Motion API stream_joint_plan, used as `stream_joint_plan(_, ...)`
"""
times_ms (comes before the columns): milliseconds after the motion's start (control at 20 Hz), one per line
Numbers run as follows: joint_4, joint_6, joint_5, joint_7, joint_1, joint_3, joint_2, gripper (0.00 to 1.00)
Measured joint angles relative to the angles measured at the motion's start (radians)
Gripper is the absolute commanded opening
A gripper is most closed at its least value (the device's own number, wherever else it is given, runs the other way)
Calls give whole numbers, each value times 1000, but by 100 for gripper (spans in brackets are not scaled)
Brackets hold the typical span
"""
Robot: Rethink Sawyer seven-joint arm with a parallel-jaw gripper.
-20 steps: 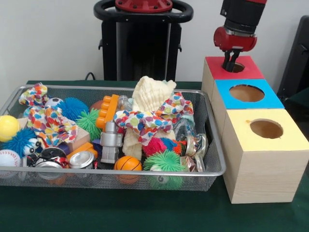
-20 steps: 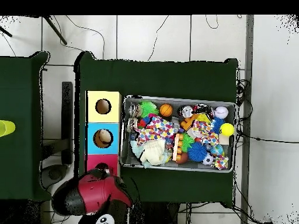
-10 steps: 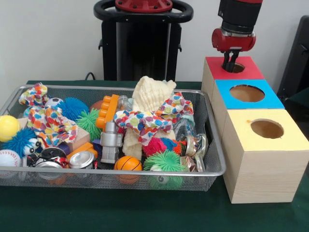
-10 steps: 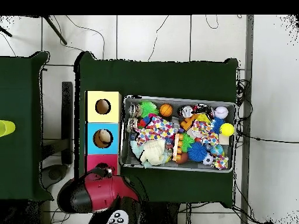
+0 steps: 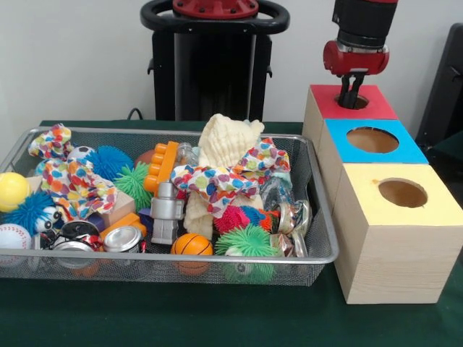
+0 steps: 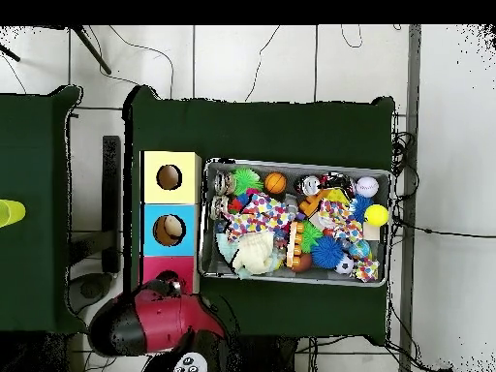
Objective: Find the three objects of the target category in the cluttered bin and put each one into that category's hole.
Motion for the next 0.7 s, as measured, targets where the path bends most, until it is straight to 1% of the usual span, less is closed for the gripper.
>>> stream_joint_plan(150, 0, 0, 25, 0, 32, -8, 0, 0)
stream_joint_plan(450, -2, 0, 60, 0, 72, -28, -2, 0)
stream_joint_plan(700, -2, 11, 64, 0, 71, -42, -22, 0)
